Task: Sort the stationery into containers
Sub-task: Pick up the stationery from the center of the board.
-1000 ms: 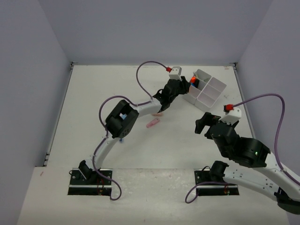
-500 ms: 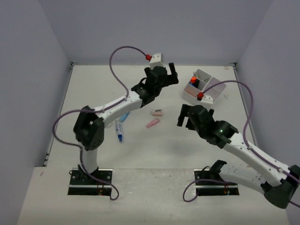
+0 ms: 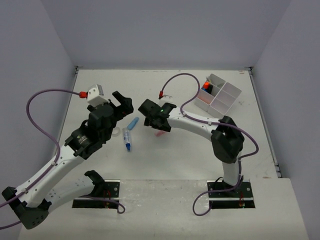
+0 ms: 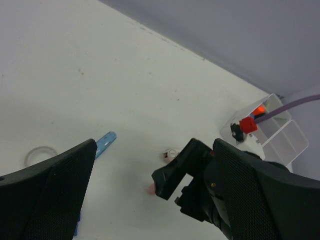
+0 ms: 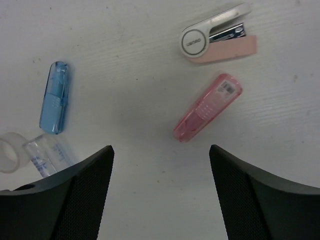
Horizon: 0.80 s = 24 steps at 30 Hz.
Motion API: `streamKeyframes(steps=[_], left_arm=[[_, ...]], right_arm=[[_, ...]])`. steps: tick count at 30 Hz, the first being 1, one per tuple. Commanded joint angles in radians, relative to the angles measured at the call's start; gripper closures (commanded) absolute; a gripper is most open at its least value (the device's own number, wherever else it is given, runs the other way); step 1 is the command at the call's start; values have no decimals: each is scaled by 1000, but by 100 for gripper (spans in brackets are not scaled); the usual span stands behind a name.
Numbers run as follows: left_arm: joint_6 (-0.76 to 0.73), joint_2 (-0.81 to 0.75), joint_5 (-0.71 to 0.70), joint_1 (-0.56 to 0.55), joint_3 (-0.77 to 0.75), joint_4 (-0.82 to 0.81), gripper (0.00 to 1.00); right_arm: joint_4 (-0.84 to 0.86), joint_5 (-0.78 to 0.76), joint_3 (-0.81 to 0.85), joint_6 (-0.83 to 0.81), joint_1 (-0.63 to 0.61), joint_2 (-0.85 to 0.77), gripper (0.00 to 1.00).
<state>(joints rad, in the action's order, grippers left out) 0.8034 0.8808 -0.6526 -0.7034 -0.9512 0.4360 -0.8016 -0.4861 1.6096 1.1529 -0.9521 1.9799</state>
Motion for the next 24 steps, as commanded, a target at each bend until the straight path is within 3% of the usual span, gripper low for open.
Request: streamKeyframes(steps=[1, 14, 18, 22, 24], left_arm=[[-23, 12, 56, -4, 27, 111, 0], [-73, -45, 109, -5, 91, 87, 0], [-74, -38, 107, -4, 96, 84, 0], [-69, -33, 129, -4, 107, 68, 0], [-68, -29, 138, -5, 111, 58, 0]], right_arm=[[-108, -26, 57, 180, -4, 77, 25], [-99, 4, 29, 264, 13, 198, 46], [-58, 12, -66, 272, 13, 173, 54], [-11, 12, -194, 265, 14, 109, 71], [18, 9, -254, 252, 17, 61, 73]])
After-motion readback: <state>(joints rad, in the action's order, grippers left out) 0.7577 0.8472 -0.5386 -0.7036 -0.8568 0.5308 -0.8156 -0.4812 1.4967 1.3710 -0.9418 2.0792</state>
